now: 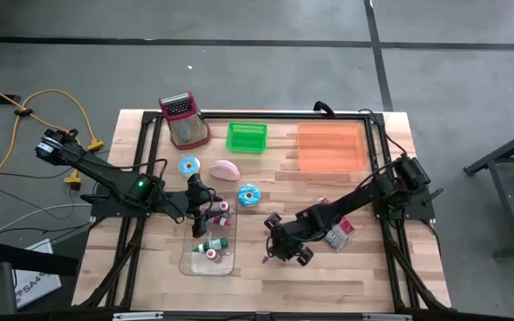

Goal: Pick & Place Food Item
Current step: Put the violet food coloring bottle into the transparent bin

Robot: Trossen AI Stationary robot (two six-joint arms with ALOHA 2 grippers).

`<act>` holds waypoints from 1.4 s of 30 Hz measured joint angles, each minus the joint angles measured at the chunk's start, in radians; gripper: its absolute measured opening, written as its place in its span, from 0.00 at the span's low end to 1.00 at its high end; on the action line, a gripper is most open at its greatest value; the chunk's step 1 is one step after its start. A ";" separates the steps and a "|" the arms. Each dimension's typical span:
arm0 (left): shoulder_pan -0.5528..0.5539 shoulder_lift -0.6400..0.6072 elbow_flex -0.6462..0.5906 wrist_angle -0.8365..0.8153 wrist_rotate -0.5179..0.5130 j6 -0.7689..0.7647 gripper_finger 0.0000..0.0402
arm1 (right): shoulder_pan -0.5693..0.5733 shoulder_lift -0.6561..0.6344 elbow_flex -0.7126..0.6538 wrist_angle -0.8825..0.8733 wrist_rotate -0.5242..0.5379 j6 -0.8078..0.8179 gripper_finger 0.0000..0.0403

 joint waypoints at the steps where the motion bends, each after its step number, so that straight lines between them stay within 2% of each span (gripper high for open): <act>1: 0.000 0.000 0.000 0.000 0.000 0.000 0.46 | 0.000 -0.003 0.005 0.004 0.006 0.013 0.36; 8: 0.000 0.000 0.000 0.031 0.019 0.007 0.46 | -0.028 -0.005 0.107 0.029 0.069 0.140 0.35; 15: -0.013 0.000 0.000 0.135 0.098 0.160 0.46 | -0.084 -0.006 0.170 0.125 0.043 0.300 0.35; 23: -0.040 0.000 0.000 0.165 0.098 0.283 0.46 | -0.102 -0.006 0.173 0.210 -0.048 0.368 0.35; 32: -0.077 0.000 0.000 0.262 0.102 0.393 0.46 | -0.105 -0.006 0.173 0.212 -0.040 0.421 0.35; 42: -0.127 0.000 0.000 0.299 0.106 0.395 0.46 | -0.126 -0.006 0.173 0.227 0.012 0.485 0.35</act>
